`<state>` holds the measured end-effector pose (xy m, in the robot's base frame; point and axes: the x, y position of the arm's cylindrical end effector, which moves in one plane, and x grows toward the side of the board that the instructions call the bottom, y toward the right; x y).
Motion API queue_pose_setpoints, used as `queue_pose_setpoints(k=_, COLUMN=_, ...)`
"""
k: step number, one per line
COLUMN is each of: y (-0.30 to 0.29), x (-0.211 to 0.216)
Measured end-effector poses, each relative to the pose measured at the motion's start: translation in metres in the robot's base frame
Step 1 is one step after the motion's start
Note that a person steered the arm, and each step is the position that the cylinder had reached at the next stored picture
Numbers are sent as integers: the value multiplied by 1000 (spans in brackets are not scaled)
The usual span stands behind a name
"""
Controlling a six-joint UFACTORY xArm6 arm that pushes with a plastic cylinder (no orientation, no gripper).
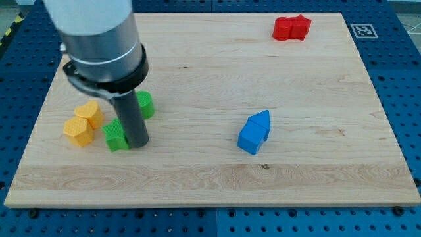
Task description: Push the green circle to the green star
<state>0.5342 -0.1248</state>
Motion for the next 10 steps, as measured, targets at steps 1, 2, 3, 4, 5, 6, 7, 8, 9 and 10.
queue_pose_setpoints(k=1, y=-5, x=14)
queue_pose_setpoints(k=2, y=3, x=15)
queue_pose_setpoints(k=3, y=22, x=2)
queue_pose_setpoints(k=4, y=29, x=-32)
queue_pose_setpoints(k=5, y=30, x=-80)
queue_pose_setpoints(k=6, y=30, x=-114)
queue_pose_setpoints(k=7, y=13, x=-127)
queue_pose_setpoints(k=8, y=-23, x=-116)
queue_pose_setpoints(k=9, y=-28, x=-103)
queue_pose_setpoints(k=10, y=-25, x=-109)
